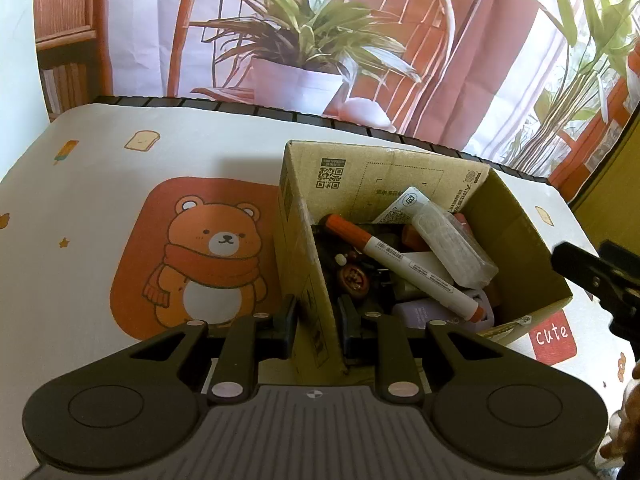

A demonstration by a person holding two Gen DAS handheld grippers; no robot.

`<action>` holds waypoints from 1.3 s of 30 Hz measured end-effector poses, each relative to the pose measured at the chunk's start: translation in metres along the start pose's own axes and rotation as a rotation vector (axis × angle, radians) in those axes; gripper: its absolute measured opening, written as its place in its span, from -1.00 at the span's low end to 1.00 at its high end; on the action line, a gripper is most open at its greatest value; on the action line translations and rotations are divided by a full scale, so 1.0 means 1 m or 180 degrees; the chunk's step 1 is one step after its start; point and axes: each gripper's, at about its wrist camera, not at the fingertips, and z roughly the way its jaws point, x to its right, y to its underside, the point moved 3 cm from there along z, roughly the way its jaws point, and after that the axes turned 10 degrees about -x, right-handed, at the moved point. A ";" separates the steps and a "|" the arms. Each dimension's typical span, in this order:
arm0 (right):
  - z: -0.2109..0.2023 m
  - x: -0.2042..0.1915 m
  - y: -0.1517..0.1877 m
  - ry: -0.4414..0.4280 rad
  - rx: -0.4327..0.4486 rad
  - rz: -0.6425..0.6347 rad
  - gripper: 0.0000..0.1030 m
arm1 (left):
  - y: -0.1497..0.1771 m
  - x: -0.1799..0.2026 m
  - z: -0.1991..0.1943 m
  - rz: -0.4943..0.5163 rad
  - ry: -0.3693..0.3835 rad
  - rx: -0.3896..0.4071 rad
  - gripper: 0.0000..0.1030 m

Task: Organize rigid objects
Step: 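Raise the open right gripper out of the box, then move the right gripper down to the amber square case beside the box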

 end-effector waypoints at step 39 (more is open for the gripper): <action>0.045 -0.096 0.088 -0.0647 -0.1070 -0.0311 0.54 | 0.001 0.001 0.000 0.0004 0.0023 0.0034 -0.55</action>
